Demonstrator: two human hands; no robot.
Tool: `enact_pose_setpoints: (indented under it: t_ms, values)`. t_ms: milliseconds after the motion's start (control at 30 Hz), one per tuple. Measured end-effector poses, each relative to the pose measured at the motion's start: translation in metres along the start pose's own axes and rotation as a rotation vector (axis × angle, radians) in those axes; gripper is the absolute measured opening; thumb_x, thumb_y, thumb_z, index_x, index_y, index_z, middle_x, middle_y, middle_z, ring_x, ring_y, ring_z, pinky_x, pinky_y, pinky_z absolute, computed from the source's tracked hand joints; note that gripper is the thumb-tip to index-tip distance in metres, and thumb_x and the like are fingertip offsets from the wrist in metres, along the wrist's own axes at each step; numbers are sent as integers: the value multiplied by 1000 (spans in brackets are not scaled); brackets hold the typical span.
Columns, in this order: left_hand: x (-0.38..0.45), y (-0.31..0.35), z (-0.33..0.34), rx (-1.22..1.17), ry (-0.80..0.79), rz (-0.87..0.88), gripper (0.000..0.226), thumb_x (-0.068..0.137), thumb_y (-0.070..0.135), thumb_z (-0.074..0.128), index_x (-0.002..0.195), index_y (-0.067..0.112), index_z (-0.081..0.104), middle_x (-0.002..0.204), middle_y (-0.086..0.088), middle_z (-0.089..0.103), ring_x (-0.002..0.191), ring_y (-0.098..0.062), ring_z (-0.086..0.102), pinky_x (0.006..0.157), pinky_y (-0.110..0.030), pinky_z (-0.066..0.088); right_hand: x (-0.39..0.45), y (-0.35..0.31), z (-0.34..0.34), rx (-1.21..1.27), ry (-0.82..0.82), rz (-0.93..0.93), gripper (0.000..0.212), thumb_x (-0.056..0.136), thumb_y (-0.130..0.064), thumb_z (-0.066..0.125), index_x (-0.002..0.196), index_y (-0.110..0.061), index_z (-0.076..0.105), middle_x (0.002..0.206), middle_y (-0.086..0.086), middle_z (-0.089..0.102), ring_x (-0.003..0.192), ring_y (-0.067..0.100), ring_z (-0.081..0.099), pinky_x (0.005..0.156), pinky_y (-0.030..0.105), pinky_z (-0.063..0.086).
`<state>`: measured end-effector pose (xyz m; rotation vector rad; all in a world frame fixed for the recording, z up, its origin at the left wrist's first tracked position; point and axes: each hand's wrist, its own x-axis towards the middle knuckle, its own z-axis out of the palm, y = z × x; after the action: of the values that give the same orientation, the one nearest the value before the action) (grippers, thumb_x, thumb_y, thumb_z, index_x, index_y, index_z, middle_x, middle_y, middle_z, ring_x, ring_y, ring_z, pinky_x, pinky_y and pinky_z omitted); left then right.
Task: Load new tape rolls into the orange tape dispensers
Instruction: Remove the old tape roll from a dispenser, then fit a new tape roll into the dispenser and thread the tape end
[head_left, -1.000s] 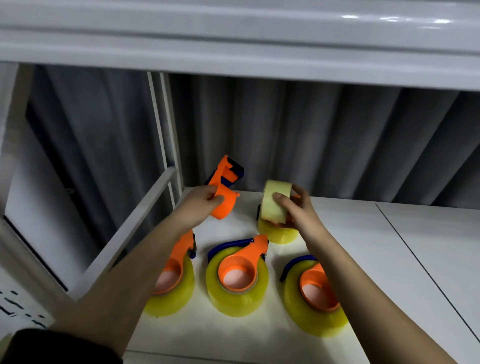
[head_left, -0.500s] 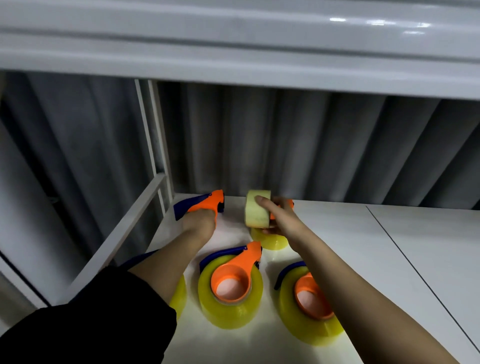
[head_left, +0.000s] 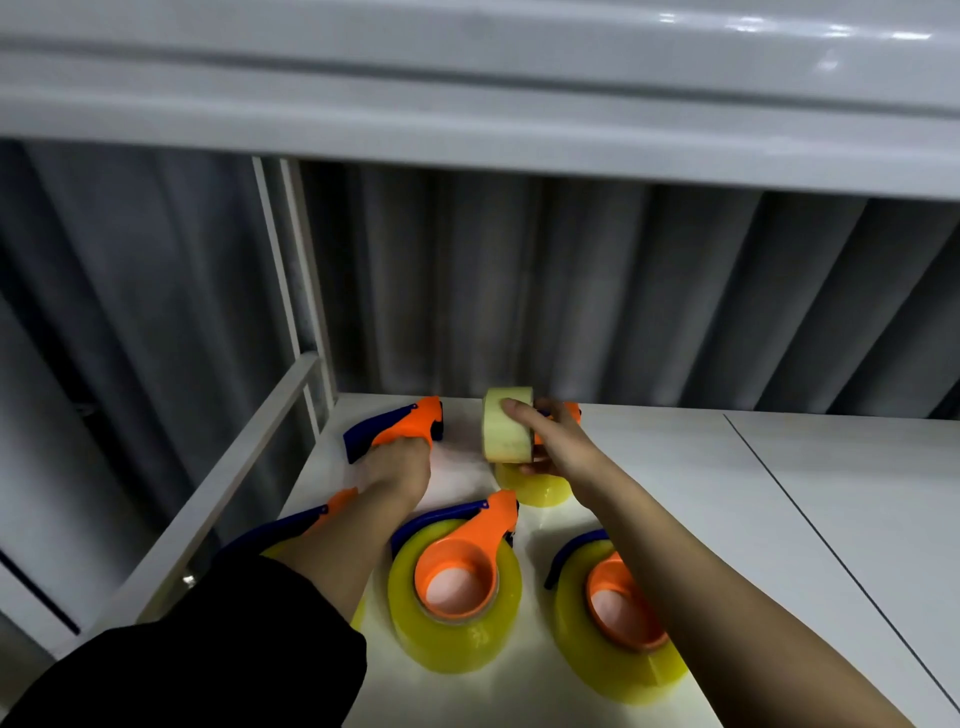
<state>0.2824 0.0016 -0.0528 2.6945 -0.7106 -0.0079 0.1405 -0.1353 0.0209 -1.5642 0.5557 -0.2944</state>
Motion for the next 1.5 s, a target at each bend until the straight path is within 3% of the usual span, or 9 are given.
enact_pose_setpoints:
  t_ms: [133, 200, 267, 367, 500, 667, 767, 1033, 1500]
  values:
    - [-3, 0, -2, -74, 50, 57, 76, 89, 8, 53, 150, 36, 16, 133, -7, 53, 108, -30, 59, 84, -37, 54, 0, 1, -2, -14, -1, 12, 59, 88, -44, 62, 135, -19, 39, 110, 1, 57, 94, 20, 60, 63, 25, 52]
    - [-4, 2, -2, -123, 44, 39, 77, 90, 9, 55, 150, 34, 14, 133, -7, 53, 105, -28, 60, 77, -32, 53, 0, 3, -3, -21, -6, 20, 60, 88, -45, 62, 136, -19, 38, 114, 2, 56, 98, 22, 60, 63, 25, 51]
    - [-9, 6, -4, -129, 28, 23, 69, 91, 11, 54, 149, 28, 21, 123, -6, 58, 95, -25, 61, 63, -25, 45, -1, 3, -4, -24, -9, 27, 58, 88, -45, 62, 134, -19, 39, 109, 0, 57, 98, 22, 60, 63, 25, 52]
    - [-14, 11, -15, 64, 41, 76, 39, 94, 23, 48, 132, 15, 47, 102, -7, 63, 85, -21, 60, 61, -27, 42, -1, 4, -8, -60, 4, 32, 60, 87, -44, 63, 135, -17, 38, 112, 3, 57, 96, 21, 60, 61, 24, 51]
    - [-17, 22, -39, 193, 155, 165, 39, 95, 33, 44, 128, 13, 49, 120, -9, 57, 105, -27, 58, 79, -35, 44, -3, -1, -20, -108, 13, -10, 57, 86, -38, 67, 132, -17, 42, 113, 0, 59, 92, 14, 61, 58, 23, 51]
    - [-20, 61, -58, 161, 114, 259, 40, 94, 32, 48, 129, 14, 45, 127, -11, 54, 112, -30, 54, 89, -37, 43, 2, -13, -49, -454, 102, -120, 73, 79, -48, 71, 138, -20, 39, 135, 6, 46, 115, 25, 53, 93, 40, 50]
    - [-23, 97, -65, 230, 92, 253, 39, 94, 34, 48, 127, 13, 44, 126, -12, 53, 113, -31, 53, 88, -35, 41, -1, -22, -68, -759, 138, -164, 78, 78, -53, 67, 142, -25, 33, 140, 9, 37, 123, 33, 47, 99, 40, 45]
    - [-41, 166, -59, 326, 54, 283, 49, 87, 39, 50, 129, 15, 41, 126, -11, 53, 114, -31, 52, 88, -38, 40, -20, -27, -113, -1295, 227, -222, 79, 80, -59, 58, 146, -31, 25, 142, 10, 31, 130, 31, 33, 98, 38, 40]
    - [-73, 239, -35, 351, -23, 385, 48, 89, 38, 48, 130, 14, 41, 133, -11, 50, 119, -30, 50, 93, -36, 36, -65, -7, -189, -1389, 358, -158, 78, 80, -62, 57, 140, -18, 32, 132, 9, 42, 122, 27, 43, 88, 35, 46]
